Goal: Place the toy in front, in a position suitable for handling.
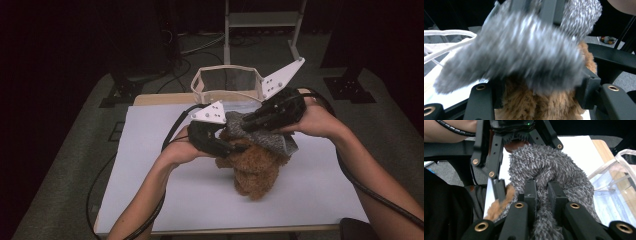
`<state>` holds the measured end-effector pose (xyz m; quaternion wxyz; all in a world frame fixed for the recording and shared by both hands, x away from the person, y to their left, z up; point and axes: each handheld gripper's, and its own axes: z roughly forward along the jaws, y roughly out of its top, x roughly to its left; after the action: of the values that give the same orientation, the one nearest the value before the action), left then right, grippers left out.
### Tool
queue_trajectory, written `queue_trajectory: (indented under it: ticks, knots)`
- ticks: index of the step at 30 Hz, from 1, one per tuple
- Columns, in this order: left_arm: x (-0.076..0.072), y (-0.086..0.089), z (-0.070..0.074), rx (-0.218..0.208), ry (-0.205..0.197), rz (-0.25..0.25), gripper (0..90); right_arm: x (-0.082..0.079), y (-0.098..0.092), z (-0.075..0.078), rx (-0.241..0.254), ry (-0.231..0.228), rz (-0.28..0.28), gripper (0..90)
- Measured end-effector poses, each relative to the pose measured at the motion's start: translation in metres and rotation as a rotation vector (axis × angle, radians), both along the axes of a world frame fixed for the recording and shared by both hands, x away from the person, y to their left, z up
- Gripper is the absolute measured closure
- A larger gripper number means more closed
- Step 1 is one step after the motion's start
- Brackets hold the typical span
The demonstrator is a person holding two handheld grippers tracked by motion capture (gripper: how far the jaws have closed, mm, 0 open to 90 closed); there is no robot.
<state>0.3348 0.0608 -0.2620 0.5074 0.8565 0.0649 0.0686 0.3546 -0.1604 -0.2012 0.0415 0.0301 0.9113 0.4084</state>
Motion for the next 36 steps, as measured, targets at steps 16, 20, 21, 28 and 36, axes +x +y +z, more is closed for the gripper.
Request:
queue_trajectory:
  ticks: [16, 20, 21, 28, 36]
  knots:
    - [-0.001, 0.02, 0.007, 0.048, -0.001, 0.03, 32.1, 0.003, -0.044, -0.019, 0.089, 0.047, -0.066, 78.6]
    - [-0.002, 0.028, 0.009, 0.063, -0.002, 0.03, 29.6, 0.006, -0.035, -0.022, 0.105, 0.057, -0.046, 78.6]
    - [-0.001, 0.03, 0.008, 0.058, 0.001, 0.031, 29.3, 0.007, -0.032, -0.023, 0.11, 0.054, -0.044, 78.6]
    - [-0.005, 0.045, 0.002, 0.086, 0.001, 0.033, 30.4, 0.009, -0.013, -0.03, 0.125, 0.07, -0.011, 78.7]
    - [-0.013, 0.063, -0.003, 0.136, -0.02, 0.064, 27.9, 0.012, 0.003, -0.047, 0.161, 0.097, 0.016, 78.8]
